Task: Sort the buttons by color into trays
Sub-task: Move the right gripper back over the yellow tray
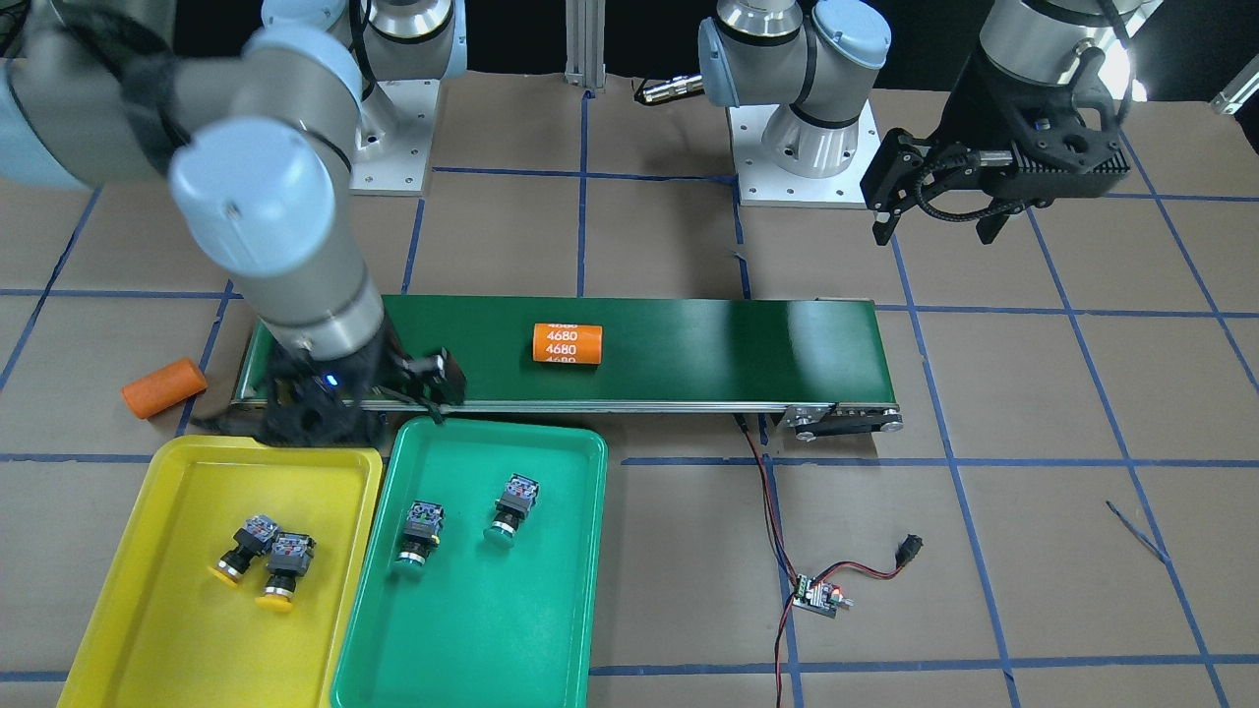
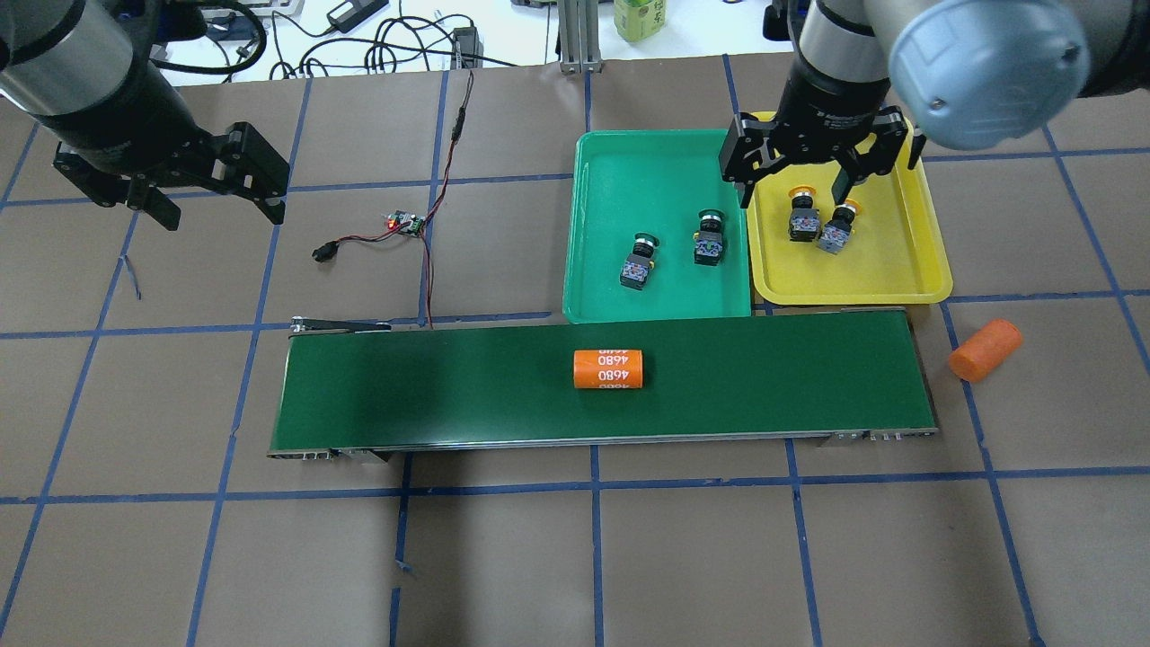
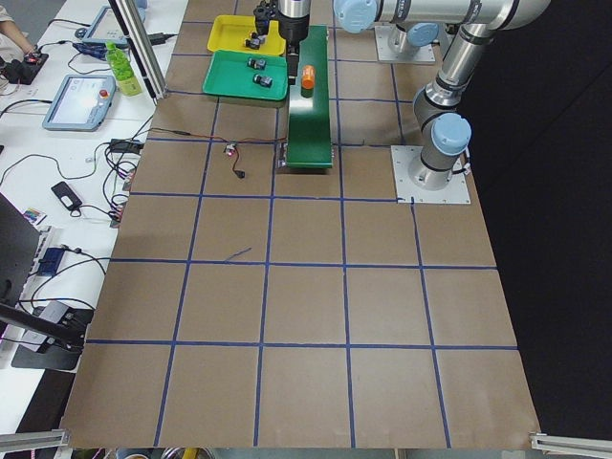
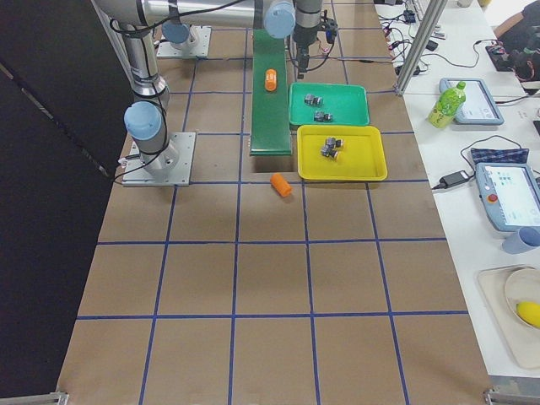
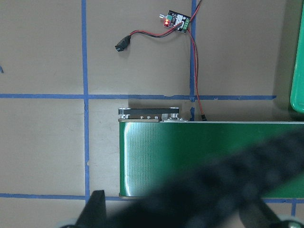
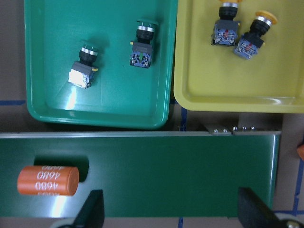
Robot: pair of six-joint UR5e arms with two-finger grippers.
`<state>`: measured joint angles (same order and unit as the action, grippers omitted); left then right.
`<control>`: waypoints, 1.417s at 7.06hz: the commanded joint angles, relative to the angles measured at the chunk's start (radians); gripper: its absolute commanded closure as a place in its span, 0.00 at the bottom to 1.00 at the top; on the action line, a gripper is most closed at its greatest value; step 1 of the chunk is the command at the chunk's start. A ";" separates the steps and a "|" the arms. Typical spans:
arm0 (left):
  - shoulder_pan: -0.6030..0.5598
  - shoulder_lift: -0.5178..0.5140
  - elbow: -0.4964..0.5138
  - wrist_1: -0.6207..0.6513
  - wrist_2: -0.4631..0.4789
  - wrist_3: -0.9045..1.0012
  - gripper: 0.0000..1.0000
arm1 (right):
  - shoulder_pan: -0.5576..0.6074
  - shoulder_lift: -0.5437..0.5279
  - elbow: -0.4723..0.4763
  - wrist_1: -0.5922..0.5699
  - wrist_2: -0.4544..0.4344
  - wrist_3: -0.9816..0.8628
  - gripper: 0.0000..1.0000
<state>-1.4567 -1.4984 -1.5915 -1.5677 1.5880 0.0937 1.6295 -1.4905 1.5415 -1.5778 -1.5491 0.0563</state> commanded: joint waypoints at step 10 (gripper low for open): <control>-0.007 -0.013 0.048 0.009 0.001 -0.011 0.00 | -0.073 -0.161 0.106 0.059 -0.011 0.023 0.00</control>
<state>-1.4582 -1.5089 -1.5491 -1.5625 1.5928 0.0913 1.5562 -1.6357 1.6426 -1.5197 -1.5582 0.0792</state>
